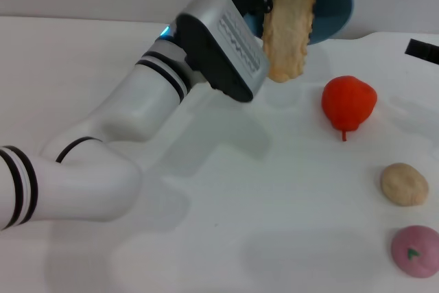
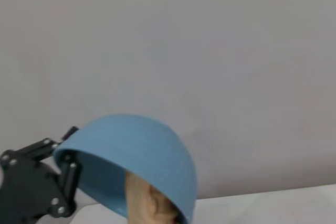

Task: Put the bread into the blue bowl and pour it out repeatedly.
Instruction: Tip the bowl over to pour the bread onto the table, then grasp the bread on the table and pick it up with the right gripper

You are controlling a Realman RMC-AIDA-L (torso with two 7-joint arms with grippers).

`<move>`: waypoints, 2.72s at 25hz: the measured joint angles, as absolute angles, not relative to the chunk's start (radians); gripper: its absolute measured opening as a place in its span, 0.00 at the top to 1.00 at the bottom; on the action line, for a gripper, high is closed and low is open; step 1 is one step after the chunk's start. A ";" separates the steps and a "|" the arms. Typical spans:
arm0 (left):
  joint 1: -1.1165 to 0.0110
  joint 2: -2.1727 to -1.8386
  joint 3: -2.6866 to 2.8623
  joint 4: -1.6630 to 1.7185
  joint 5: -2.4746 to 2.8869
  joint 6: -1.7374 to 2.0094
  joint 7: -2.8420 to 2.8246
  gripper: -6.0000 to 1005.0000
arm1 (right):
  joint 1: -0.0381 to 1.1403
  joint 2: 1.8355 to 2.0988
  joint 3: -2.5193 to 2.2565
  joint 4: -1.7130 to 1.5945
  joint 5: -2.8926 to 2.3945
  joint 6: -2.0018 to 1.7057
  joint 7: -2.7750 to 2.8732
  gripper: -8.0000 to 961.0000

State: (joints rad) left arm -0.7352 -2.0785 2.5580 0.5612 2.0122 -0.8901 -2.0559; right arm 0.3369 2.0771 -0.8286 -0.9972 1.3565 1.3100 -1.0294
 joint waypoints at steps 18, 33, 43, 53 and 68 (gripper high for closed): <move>-0.740 -2.079 2.574 0.578 2.003 -0.925 -1.976 0.99 | 0.319 2.070 -0.766 -0.933 1.308 1.311 -1.055 0.41; -0.691 -2.064 1.889 0.741 1.669 -0.131 -2.053 1.00 | 0.484 2.068 -0.871 -0.916 1.087 1.277 -1.057 0.41; -0.679 -2.019 1.340 0.659 1.870 0.546 -2.216 0.99 | 0.677 2.069 -1.047 -0.896 0.865 1.176 -0.886 0.41; -0.658 -1.952 1.312 0.731 2.186 0.905 -2.590 0.99 | 0.868 2.078 -1.330 -0.630 0.790 0.934 -0.781 0.41; -0.694 -1.992 1.298 0.791 2.260 0.944 -2.596 0.99 | 0.863 2.087 -1.515 -0.432 1.052 0.704 -0.785 0.41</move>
State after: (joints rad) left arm -0.6945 -1.9917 1.2984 0.7912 2.2601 0.9441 -2.5959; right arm 0.8634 2.0870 -1.5153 -0.4322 1.0521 0.7041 -0.7847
